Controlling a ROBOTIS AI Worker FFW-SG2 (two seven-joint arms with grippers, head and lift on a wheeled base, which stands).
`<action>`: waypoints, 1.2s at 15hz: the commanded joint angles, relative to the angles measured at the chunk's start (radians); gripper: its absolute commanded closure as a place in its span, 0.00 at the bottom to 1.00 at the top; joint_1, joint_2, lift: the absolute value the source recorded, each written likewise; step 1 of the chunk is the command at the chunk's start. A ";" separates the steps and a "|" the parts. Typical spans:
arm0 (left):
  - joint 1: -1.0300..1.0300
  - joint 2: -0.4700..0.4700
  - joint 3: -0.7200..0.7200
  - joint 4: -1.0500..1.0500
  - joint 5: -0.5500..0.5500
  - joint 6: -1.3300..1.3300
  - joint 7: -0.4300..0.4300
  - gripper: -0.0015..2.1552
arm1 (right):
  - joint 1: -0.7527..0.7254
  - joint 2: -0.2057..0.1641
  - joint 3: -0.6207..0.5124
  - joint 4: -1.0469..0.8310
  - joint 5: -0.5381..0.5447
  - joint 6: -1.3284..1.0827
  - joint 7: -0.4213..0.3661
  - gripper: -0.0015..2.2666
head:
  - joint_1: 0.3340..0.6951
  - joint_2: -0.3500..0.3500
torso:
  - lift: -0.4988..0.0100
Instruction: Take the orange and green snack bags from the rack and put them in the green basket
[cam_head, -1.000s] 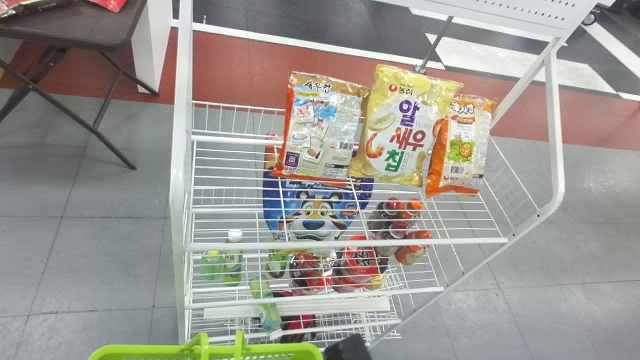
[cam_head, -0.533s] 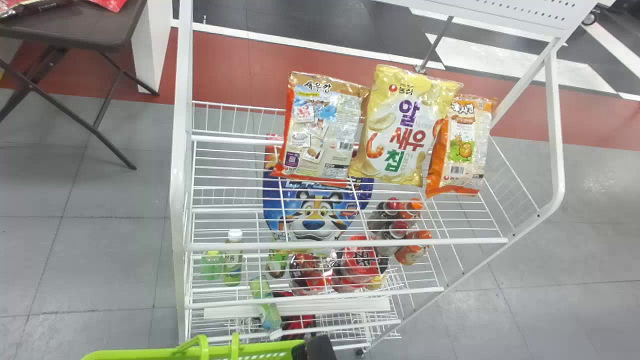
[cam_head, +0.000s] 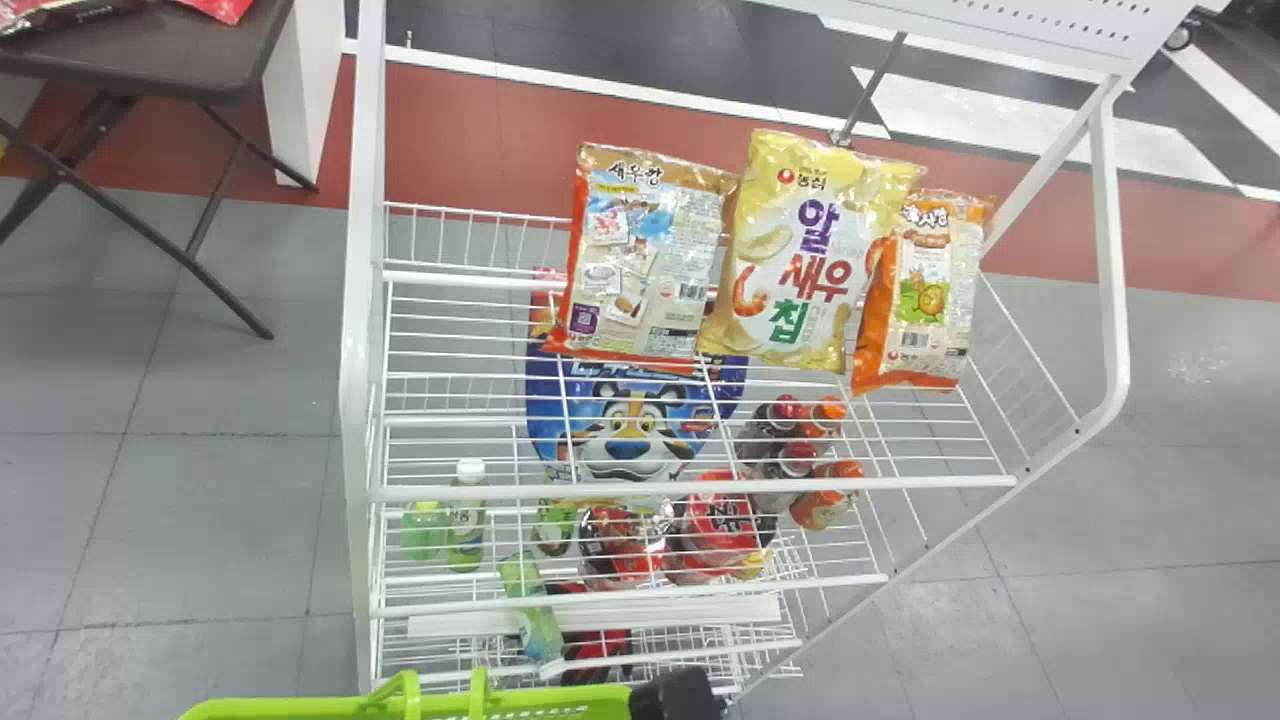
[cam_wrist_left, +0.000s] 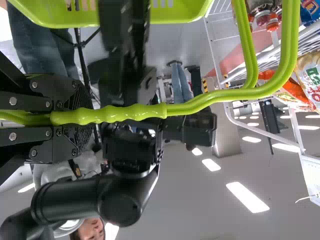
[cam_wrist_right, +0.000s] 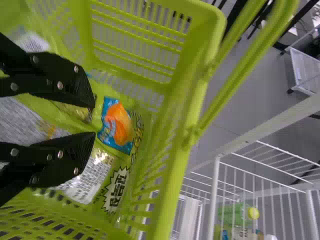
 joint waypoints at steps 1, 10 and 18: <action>-0.001 0.000 0.000 0.000 0.000 0.000 0.001 1.00 | 0.031 -0.002 -0.063 -0.099 -0.008 0.087 0.012 0.03 | 1.00 0.00 | 0.98; -0.001 0.002 -0.002 0.003 -0.002 0.000 0.003 1.00 | -0.050 0.076 -0.493 -0.215 -0.166 -0.226 0.069 0.03 | 1.00 0.00 | 0.98; -0.001 0.002 -0.002 0.005 -0.007 0.000 0.005 1.00 | -0.213 0.107 -0.681 0.093 -0.203 -0.833 0.129 0.03 | 1.00 0.00 | 0.98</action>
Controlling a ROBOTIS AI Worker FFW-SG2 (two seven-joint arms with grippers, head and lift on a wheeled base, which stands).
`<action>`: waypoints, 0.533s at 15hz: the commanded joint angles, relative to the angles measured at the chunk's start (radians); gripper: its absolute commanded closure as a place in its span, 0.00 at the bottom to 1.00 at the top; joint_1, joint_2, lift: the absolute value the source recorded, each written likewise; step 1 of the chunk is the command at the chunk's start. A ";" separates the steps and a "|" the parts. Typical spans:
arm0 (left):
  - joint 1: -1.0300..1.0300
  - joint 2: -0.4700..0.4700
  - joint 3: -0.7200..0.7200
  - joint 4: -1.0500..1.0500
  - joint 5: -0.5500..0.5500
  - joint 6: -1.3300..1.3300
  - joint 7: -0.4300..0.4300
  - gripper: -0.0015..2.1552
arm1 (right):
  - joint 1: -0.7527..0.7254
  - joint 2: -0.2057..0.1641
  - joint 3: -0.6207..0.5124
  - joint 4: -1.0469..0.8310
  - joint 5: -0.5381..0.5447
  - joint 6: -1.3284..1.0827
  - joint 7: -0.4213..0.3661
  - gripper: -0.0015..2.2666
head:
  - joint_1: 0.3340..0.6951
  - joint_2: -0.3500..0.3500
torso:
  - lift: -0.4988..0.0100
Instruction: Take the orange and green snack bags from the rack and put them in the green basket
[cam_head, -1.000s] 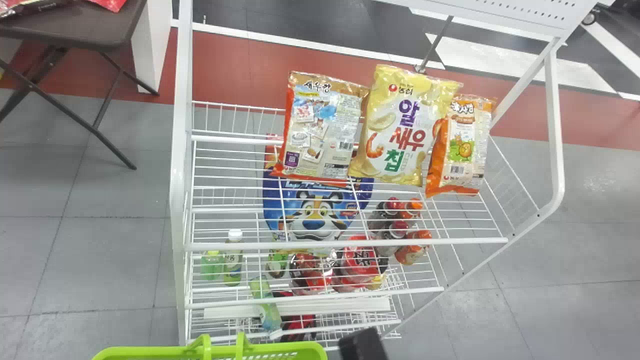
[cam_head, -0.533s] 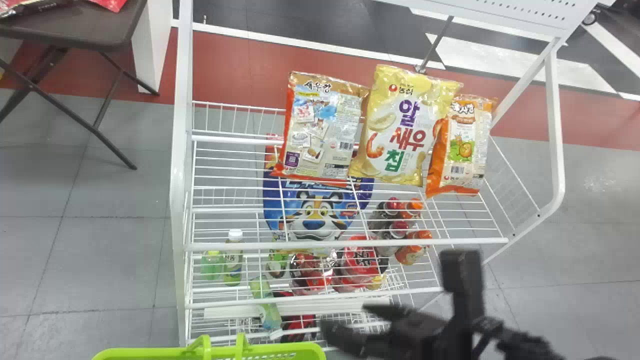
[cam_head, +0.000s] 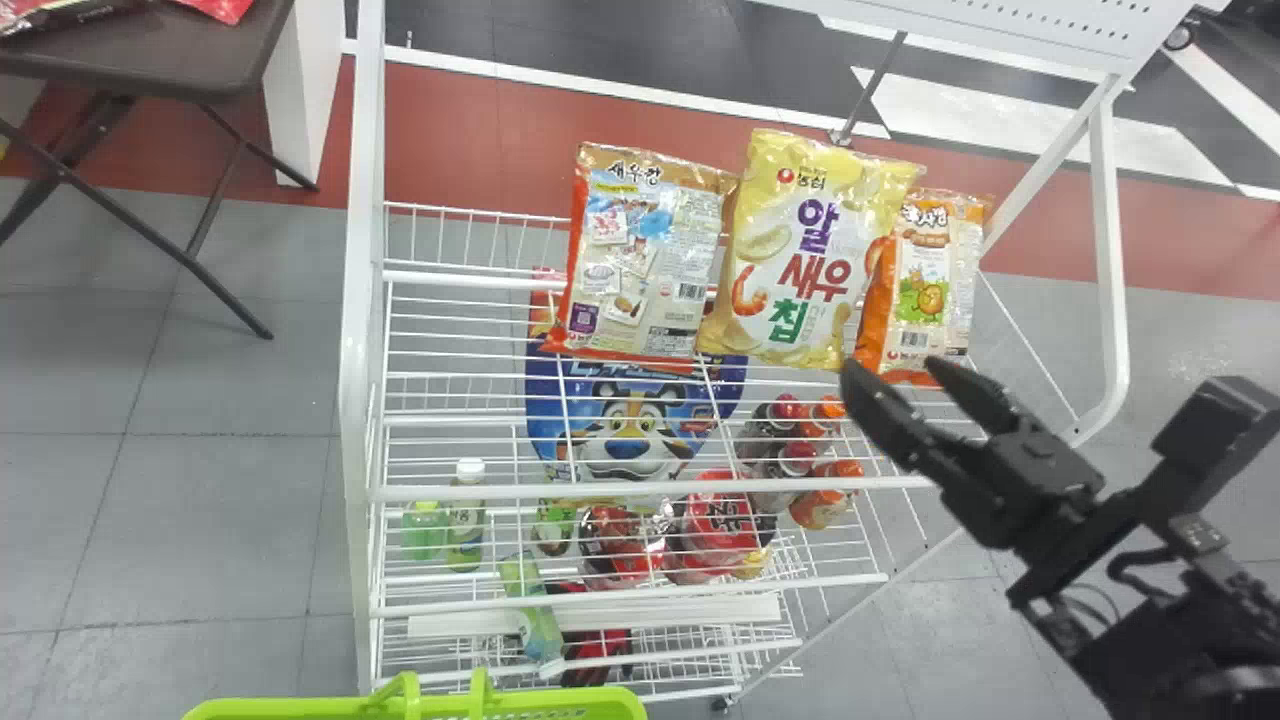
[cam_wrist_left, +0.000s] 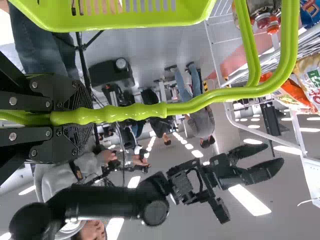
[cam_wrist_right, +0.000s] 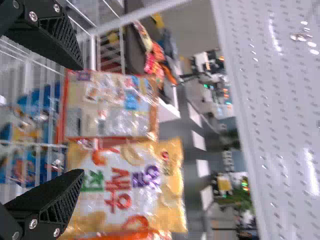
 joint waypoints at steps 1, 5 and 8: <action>0.000 0.003 -0.004 0.001 -0.009 0.003 0.002 1.00 | -0.070 -0.002 -0.010 0.139 0.035 -0.155 0.000 0.03 | 1.00 0.00 | 0.98; -0.002 0.008 -0.010 -0.003 -0.010 0.012 0.000 1.00 | -0.204 -0.030 0.007 0.349 0.108 -0.274 -0.057 0.04 | 1.00 0.00 | 0.98; 0.011 0.009 -0.010 -0.013 -0.013 0.012 0.000 1.00 | -0.316 -0.070 0.048 0.487 0.168 -0.284 -0.117 0.04 | 1.00 0.00 | 0.98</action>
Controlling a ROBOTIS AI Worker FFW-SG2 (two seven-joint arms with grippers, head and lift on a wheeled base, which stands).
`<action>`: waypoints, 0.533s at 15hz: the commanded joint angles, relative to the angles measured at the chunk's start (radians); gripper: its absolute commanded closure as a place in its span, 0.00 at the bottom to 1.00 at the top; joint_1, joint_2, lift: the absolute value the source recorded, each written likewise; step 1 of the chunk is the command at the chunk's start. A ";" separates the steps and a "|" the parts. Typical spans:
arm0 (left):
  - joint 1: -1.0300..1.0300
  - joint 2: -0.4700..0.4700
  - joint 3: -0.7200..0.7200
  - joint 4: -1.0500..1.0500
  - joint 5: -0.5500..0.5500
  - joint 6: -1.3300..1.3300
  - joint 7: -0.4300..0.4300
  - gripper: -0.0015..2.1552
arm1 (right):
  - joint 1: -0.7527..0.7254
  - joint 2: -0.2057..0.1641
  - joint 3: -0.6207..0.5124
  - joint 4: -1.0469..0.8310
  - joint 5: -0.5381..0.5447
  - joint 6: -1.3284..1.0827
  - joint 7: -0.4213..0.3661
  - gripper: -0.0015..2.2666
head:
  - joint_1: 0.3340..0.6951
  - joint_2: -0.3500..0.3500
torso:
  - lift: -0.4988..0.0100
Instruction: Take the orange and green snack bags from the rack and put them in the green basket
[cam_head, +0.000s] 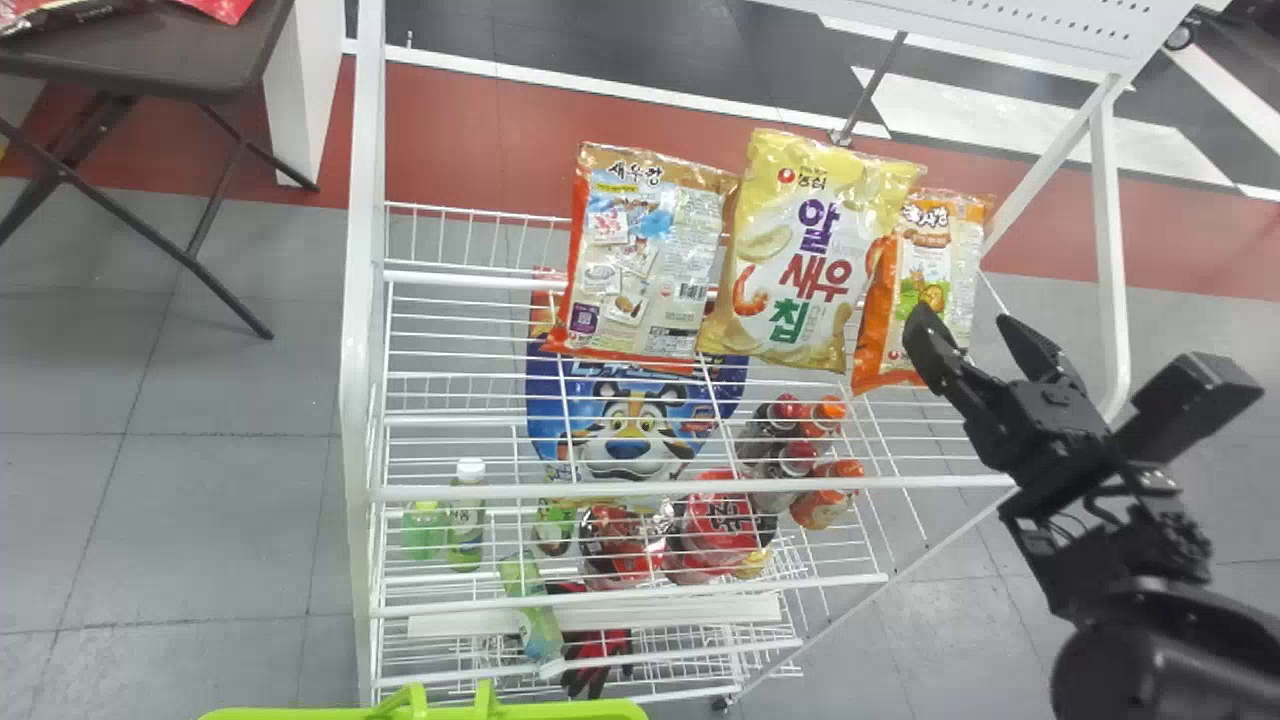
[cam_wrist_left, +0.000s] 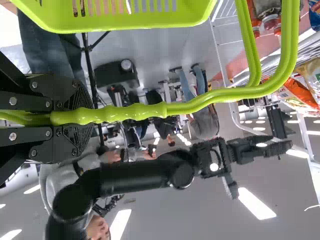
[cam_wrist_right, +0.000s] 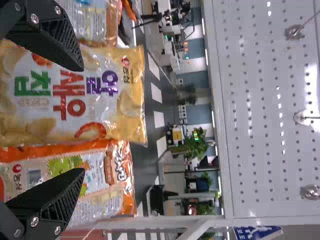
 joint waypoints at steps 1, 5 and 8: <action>0.007 0.000 -0.001 -0.008 -0.002 0.000 0.000 1.00 | -0.096 -0.028 0.030 0.114 0.045 -0.003 -0.019 0.04 | 1.00 0.00 | 0.98; 0.015 0.000 0.006 -0.008 -0.004 0.000 -0.006 1.00 | -0.243 -0.082 0.051 0.286 0.105 0.018 -0.040 0.04 | 1.00 0.00 | 0.98; 0.016 0.000 0.015 -0.008 -0.002 0.000 -0.011 1.00 | -0.331 -0.112 0.062 0.407 0.160 0.015 -0.040 0.04 | 1.00 0.00 | 0.98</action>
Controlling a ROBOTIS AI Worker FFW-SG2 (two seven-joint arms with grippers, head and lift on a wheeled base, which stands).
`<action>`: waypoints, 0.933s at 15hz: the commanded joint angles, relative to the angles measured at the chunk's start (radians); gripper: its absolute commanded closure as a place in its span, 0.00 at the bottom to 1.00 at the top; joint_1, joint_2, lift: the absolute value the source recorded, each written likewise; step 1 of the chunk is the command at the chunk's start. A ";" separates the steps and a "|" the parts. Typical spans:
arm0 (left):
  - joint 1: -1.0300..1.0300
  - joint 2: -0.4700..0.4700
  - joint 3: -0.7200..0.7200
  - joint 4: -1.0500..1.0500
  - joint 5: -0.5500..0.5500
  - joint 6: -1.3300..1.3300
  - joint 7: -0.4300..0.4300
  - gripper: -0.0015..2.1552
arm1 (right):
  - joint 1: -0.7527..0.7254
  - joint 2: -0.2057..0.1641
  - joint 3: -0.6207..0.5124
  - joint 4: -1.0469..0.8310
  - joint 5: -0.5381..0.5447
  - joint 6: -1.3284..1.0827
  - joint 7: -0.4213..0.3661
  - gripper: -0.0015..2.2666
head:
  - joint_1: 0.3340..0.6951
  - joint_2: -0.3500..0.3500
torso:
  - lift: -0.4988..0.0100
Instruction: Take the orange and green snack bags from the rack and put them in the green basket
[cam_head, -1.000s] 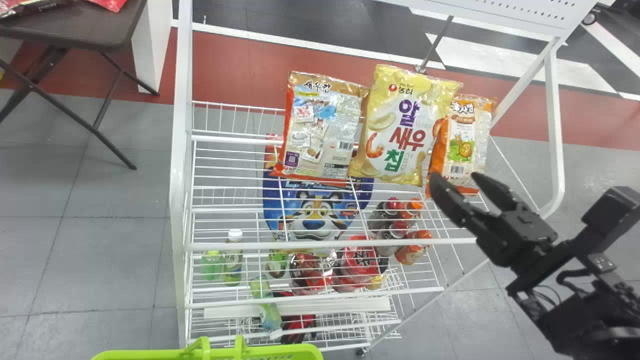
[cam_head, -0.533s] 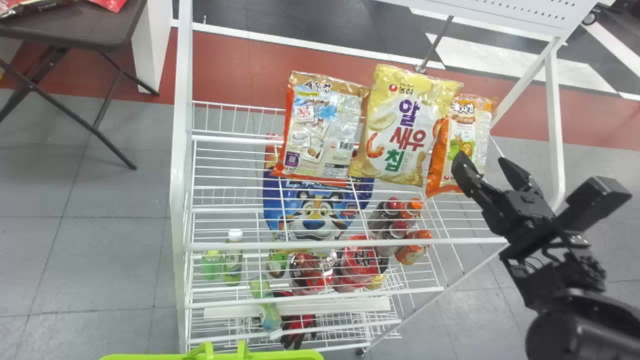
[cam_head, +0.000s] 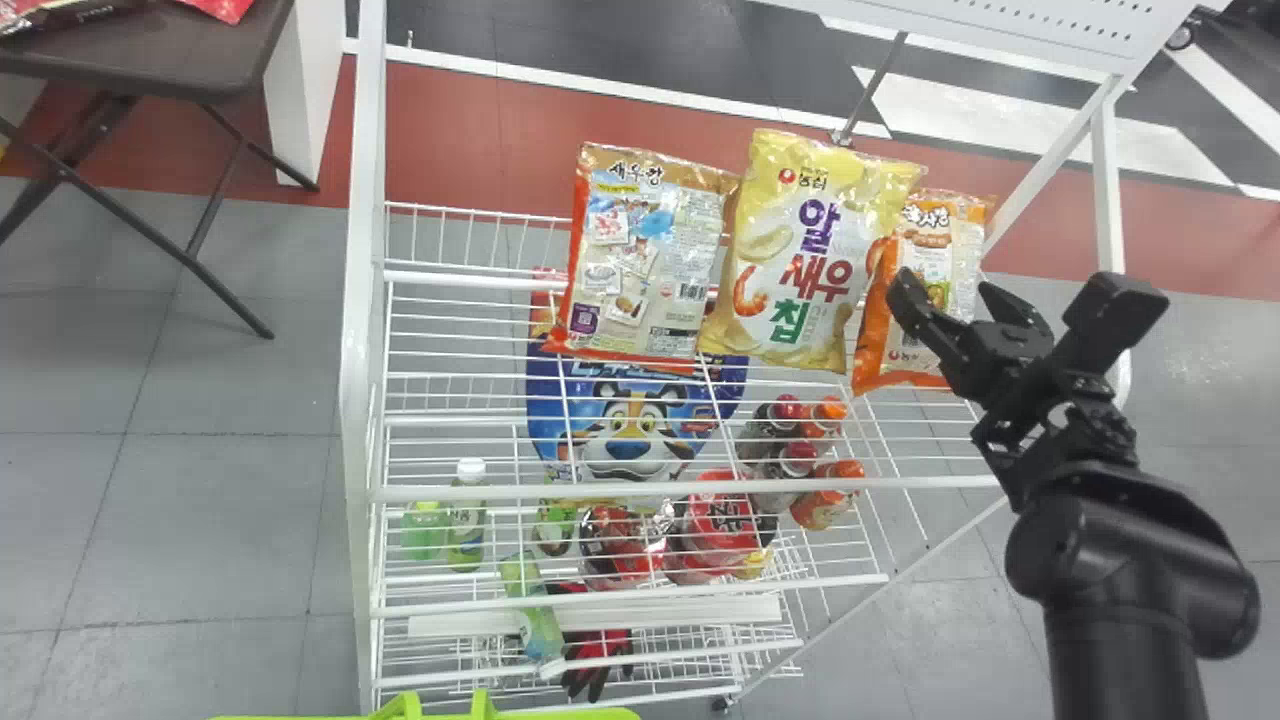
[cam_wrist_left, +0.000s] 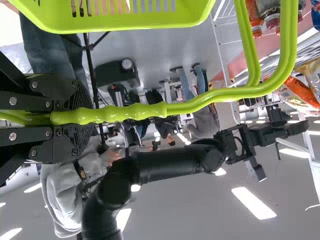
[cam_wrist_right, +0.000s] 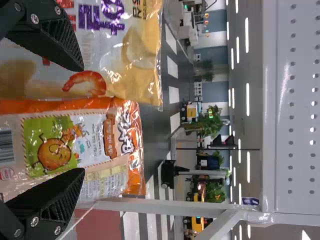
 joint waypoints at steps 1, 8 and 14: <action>0.000 0.000 0.006 0.000 0.002 0.000 -0.001 1.00 | -0.061 -0.022 0.001 0.092 0.022 -0.004 0.000 0.04 | 1.00 0.00 | 0.98; -0.012 0.000 0.002 0.002 0.000 0.003 0.005 1.00 | -0.160 -0.101 0.006 0.287 0.054 -0.022 0.015 0.04 | 1.00 0.00 | 0.98; -0.010 0.000 0.002 0.002 0.002 0.012 0.006 1.00 | -0.209 -0.108 0.038 0.359 0.059 0.030 0.109 0.13 | 1.00 0.00 | 0.98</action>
